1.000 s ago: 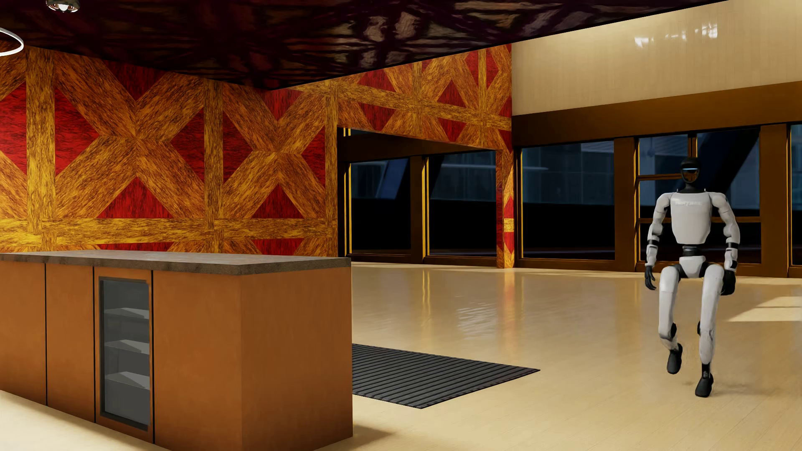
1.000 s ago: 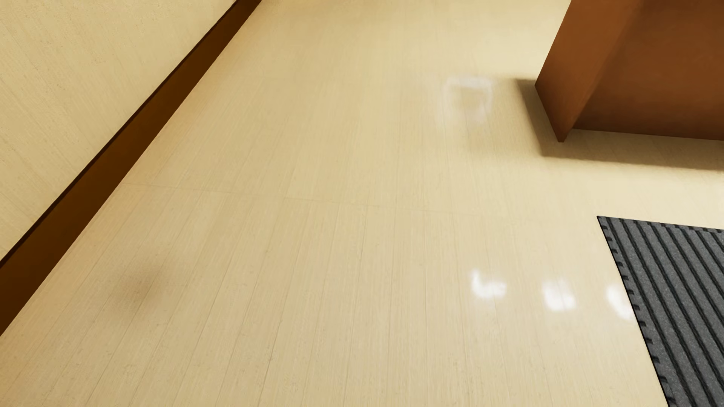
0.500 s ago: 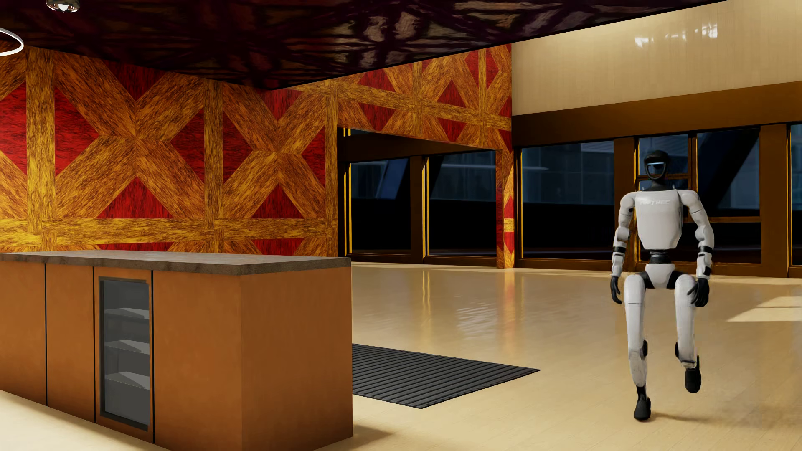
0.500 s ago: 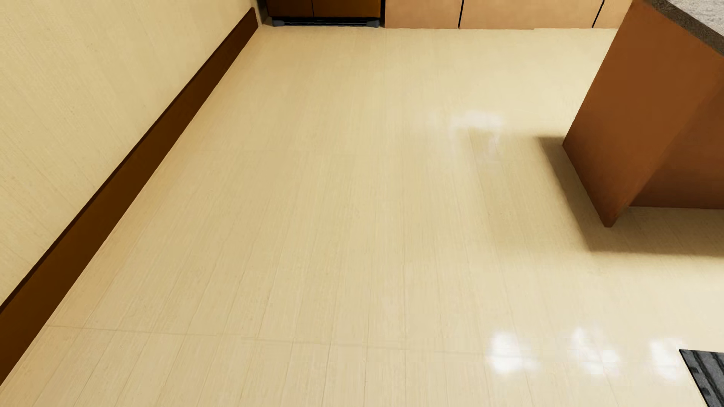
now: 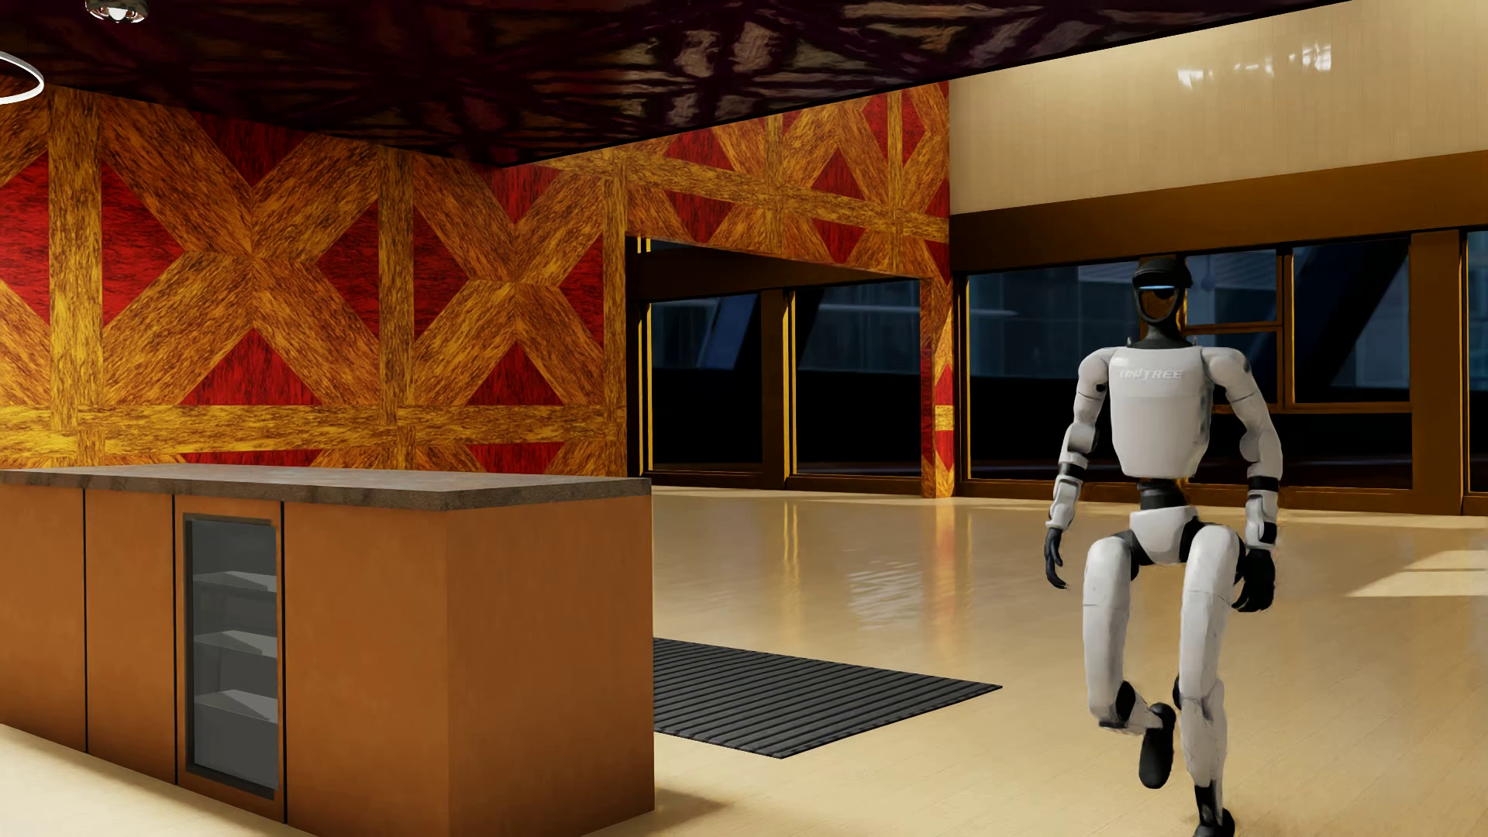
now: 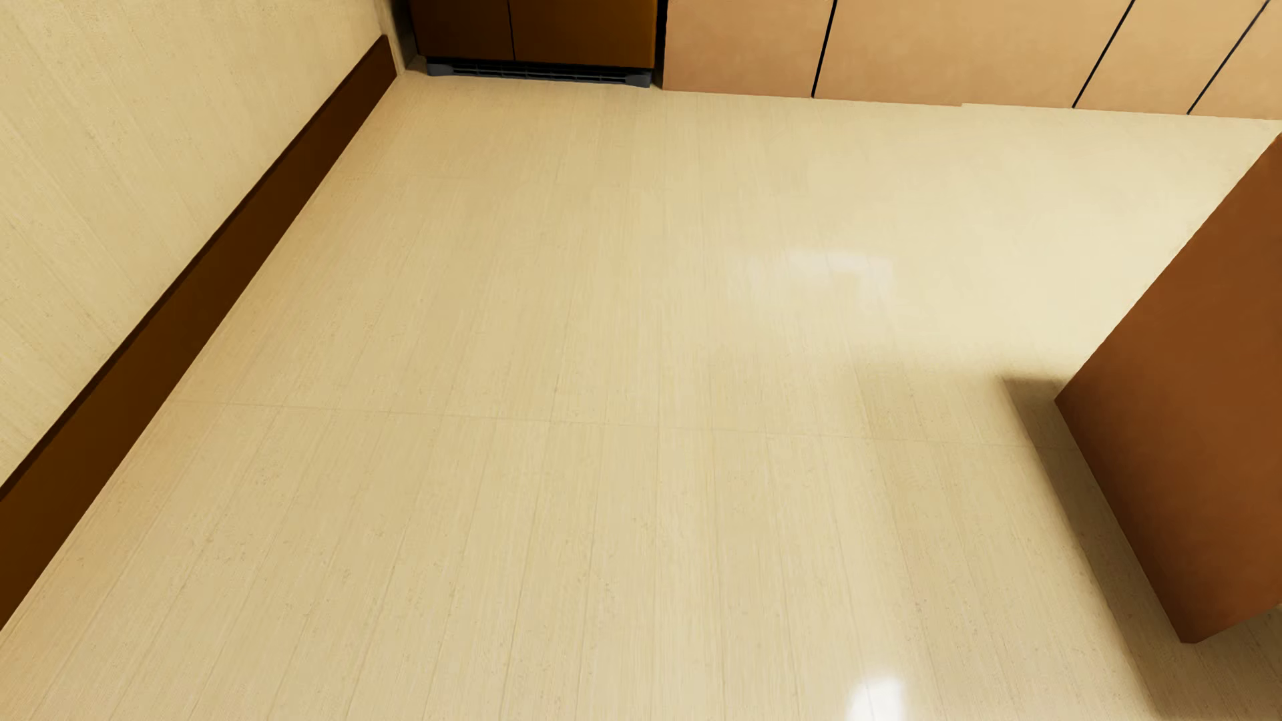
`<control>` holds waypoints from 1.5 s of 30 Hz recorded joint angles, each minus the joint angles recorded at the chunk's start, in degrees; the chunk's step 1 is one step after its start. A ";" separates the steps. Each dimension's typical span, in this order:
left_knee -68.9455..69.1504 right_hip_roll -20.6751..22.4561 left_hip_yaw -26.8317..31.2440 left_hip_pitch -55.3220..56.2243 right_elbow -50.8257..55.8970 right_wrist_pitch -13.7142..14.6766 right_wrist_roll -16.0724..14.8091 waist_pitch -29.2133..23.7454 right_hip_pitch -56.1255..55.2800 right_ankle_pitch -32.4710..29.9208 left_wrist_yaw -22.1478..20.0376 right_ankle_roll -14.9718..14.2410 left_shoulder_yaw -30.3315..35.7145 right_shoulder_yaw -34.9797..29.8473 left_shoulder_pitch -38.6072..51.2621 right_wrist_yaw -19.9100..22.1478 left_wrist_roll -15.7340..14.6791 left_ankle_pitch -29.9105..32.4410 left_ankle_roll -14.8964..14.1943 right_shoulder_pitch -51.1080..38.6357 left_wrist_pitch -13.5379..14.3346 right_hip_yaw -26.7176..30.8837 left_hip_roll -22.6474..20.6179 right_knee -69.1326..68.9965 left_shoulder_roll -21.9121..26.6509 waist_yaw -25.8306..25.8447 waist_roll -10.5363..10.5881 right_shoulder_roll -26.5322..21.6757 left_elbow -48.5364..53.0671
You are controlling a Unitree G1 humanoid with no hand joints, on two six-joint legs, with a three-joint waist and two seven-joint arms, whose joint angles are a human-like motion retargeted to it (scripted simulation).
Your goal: Avoid the counter
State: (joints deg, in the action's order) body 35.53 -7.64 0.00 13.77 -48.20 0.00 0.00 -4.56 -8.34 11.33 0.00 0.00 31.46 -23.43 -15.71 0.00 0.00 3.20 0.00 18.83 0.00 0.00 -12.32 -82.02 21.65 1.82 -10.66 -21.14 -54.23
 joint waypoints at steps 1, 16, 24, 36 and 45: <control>-3.52 1.50 0.00 -6.77 -1.01 0.00 0.00 -0.42 -4.96 2.41 0.00 0.00 -0.16 -0.68 0.91 0.00 0.00 -4.22 0.00 1.46 0.00 0.00 0.45 2.30 0.98 3.82 0.83 -0.36 3.13; 48.59 13.80 0.00 0.50 0.06 0.00 0.00 -0.15 1.29 0.88 0.00 0.00 -1.51 -1.86 -0.50 0.00 0.00 -0.73 0.00 1.81 0.00 0.00 8.79 44.06 0.93 1.54 -1.35 -0.27 -0.95; -7.58 1.12 0.00 21.80 20.45 0.00 0.00 2.26 28.54 -21.33 0.00 0.00 -0.17 2.73 -8.31 0.00 0.00 -15.20 0.00 -3.93 0.00 0.00 12.40 52.05 -1.20 -13.65 0.21 -2.14 -0.86; -12.85 0.07 0.00 -29.59 -6.56 0.00 0.00 -0.31 -18.97 1.59 0.00 0.00 -7.76 -0.60 13.78 0.00 0.00 -22.56 0.00 4.58 0.00 0.00 5.49 47.75 5.75 14.42 4.24 -3.12 11.60; 44.95 7.86 0.00 -12.44 -8.15 0.00 0.00 -1.86 -6.16 2.36 0.00 0.00 -5.77 1.43 7.10 0.00 0.00 1.73 0.00 4.42 0.00 0.00 10.56 37.09 -0.96 9.12 8.55 -0.58 7.43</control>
State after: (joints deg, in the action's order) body 80.48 0.21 0.00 1.33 -56.35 0.00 0.00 -6.42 -14.50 13.69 0.00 0.00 25.69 -22.00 -8.61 0.00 0.00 4.93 0.00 23.25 0.00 0.00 -1.77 -44.92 20.69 10.95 -2.11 -21.72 -46.80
